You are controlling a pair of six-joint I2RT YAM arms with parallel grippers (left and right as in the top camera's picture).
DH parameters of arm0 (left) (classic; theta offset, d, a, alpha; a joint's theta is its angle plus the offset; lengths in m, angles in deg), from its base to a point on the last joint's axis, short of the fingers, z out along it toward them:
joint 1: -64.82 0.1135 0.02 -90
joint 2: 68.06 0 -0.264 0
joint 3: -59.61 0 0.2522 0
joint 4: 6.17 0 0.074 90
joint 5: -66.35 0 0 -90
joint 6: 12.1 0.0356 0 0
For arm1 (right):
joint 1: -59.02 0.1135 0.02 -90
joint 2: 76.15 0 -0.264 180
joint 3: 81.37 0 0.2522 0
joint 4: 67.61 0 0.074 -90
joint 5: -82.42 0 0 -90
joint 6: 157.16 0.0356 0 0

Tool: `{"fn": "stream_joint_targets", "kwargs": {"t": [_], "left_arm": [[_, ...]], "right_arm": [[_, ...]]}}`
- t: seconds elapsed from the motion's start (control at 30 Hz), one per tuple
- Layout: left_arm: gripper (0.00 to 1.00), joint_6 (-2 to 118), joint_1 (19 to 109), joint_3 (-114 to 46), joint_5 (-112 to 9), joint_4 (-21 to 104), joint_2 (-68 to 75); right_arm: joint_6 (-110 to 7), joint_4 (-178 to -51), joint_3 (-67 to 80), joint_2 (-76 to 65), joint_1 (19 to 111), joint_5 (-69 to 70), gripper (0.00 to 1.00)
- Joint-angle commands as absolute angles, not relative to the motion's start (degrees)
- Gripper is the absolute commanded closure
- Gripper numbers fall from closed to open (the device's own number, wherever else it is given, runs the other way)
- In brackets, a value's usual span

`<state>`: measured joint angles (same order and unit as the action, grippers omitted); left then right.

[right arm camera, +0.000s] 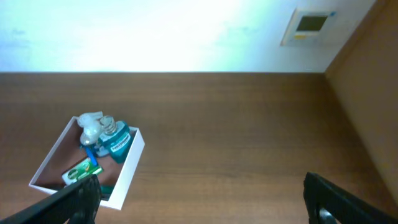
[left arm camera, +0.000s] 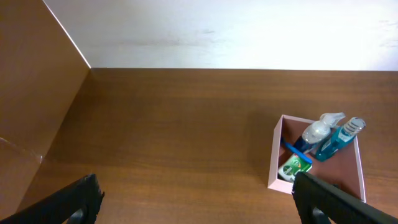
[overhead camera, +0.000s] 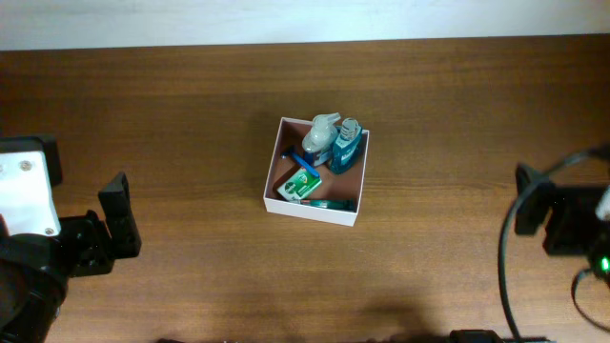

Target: Pack container

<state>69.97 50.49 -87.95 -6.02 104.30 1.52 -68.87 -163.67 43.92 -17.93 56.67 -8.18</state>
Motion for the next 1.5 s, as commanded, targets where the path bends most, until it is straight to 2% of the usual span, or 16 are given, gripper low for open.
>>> {"fn": "stream_joint_targets", "kwargs": {"t": [0.0,0.2,0.53,0.7,0.97,1.47], "left_arm": [[0.01,70.70,50.73,-87.95,-5.21,104.27,1.45],[0.01,70.70,50.73,-87.95,-5.21,104.25,1.45],[0.01,70.70,50.73,-87.95,-5.21,104.25,1.45],[0.01,70.70,50.73,-87.95,-5.21,104.27,1.45],[0.01,70.70,50.73,-87.95,-5.21,104.25,1.45],[0.00,70.70,50.73,-87.95,-5.21,104.27,1.45]], "right_arm": [[-68.55,-163.52,36.27,-22.50,55.84,-6.06,0.01],[-68.55,-151.59,14.34,-35.62,55.84,-0.14,0.01],[-68.28,-126.98,-33.22,-61.45,55.84,9.39,0.01],[-68.13,-118.47,-48.14,-70.98,56.00,13.48,0.01],[-68.13,-116.33,-58.00,-75.96,56.00,14.55,0.01],[-68.15,-116.22,-58.31,-75.94,56.00,14.46,0.01]]}}
